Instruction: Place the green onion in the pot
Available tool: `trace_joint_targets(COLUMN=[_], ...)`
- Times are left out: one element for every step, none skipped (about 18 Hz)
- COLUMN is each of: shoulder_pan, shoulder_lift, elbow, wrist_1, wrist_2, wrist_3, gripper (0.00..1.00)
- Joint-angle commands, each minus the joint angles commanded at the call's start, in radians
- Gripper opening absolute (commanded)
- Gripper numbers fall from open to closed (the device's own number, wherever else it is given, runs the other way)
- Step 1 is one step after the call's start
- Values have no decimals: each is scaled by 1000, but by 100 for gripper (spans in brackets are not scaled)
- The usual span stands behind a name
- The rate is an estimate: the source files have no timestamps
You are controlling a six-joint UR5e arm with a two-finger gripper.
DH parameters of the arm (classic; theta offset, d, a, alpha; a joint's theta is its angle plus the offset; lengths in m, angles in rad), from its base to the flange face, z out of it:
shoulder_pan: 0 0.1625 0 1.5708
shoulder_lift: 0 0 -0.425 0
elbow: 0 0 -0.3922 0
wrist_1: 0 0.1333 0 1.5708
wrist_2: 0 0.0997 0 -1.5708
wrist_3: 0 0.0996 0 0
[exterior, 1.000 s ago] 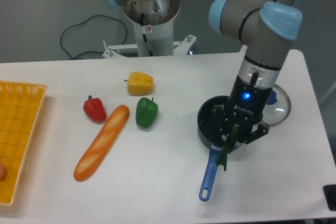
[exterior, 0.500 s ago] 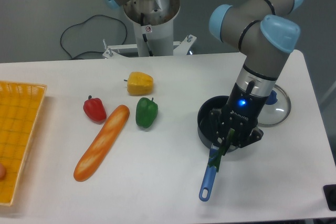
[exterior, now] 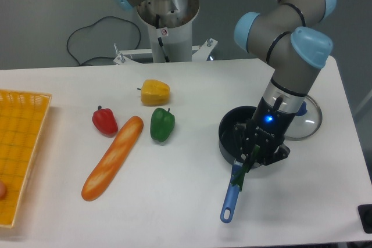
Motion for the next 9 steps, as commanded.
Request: trace_joint_targets(shoulder_pan=[0, 0, 0, 0, 0, 0, 0, 0, -2], shoulder_lift=[0, 2, 2, 2, 2, 2, 3, 2, 2], elbow=[-3, -8, -11, -15, -18, -23, -23, -23, -23], wrist_1=[0, 0, 0, 0, 0, 0, 0, 0, 2], wrist_2=[0, 0, 0, 0, 0, 0, 0, 0, 0], wrist_3=[0, 0, 0, 0, 0, 0, 0, 0, 2], gripper=[10, 10, 10, 10, 10, 10, 10, 10, 10])
